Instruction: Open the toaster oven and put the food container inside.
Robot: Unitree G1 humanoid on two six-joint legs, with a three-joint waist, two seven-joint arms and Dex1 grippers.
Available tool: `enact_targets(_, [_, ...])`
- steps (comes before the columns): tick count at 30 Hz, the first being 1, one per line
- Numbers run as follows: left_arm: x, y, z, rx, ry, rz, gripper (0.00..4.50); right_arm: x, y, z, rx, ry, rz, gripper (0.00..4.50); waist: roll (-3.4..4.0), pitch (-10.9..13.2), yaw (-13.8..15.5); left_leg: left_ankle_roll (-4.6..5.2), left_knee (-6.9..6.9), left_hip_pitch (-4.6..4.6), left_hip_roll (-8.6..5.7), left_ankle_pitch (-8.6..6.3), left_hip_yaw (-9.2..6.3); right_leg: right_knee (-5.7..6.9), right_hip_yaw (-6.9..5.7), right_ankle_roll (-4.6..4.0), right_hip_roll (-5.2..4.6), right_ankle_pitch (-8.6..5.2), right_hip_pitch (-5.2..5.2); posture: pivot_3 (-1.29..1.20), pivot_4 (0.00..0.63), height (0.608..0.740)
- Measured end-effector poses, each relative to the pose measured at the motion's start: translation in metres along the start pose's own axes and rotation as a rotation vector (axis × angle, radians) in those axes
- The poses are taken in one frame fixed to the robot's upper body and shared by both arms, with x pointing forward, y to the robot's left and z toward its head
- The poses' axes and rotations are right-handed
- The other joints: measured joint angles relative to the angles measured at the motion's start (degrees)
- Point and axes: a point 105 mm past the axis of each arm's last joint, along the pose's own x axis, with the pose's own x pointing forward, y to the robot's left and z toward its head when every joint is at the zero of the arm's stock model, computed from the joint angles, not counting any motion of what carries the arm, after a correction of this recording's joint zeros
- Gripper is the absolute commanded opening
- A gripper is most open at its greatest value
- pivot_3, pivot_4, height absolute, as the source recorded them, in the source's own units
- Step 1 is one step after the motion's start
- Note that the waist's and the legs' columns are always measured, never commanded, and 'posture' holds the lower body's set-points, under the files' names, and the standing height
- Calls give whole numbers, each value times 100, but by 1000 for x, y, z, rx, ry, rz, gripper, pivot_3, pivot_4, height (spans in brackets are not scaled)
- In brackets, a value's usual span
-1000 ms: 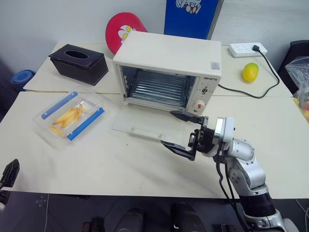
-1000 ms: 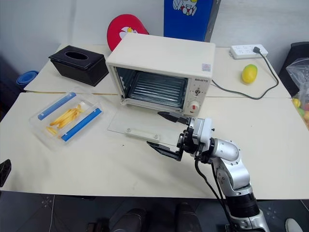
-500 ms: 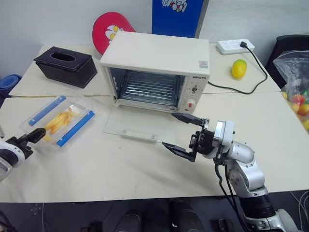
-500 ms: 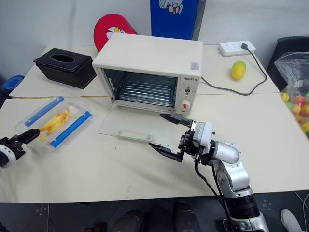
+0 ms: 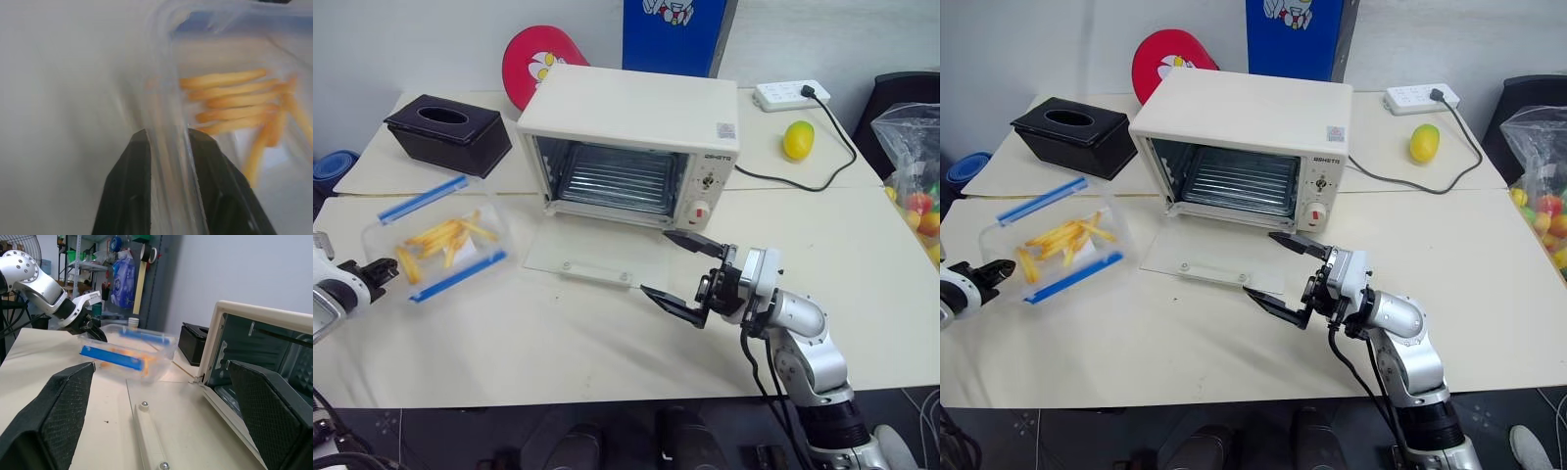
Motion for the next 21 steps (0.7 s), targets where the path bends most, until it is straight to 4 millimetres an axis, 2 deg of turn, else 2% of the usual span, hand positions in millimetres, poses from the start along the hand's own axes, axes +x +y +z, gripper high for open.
enact_targets(4, [-13,-3,35,126,-38,-45,184,-6,-4,0,-14,25,-12,4500,-5,0,1,-4,-3,-4,6,-4,-4,-7,-2,-4,6,-1,-1,0,150,740])
enact_targets(6, [-21,-21,53,218,-45,-121,184,-14,-5,-3,-12,48,-31,4500,3,5,10,-3,-7,-4,5,-5,-4,-12,-2,-5,4,-1,1,0,150,740])
enact_targets(8, [-22,-43,55,284,-7,-208,184,-19,-5,-6,-4,67,-49,4500,9,8,41,-2,-5,-4,1,-5,-10,-11,-3,-5,0,-1,4,0,150,740])
enact_targets(14, [-7,-139,19,454,171,-504,184,-39,-4,-14,14,133,-108,4500,12,11,138,-1,12,-10,1,-4,-9,0,1,-4,5,-1,2,0,150,740])
enact_targets(17, [1,-170,-7,490,243,-589,184,-42,-1,-14,11,142,-129,4500,15,12,90,-2,5,-11,3,-5,-5,6,12,-4,13,-1,-11,0,150,740])
enact_targets(21, [13,-195,-31,497,292,-627,184,-43,3,-12,4,147,-158,4500,15,12,-3,-8,6,-19,6,-8,-10,13,25,-4,25,-1,-34,0,150,740])
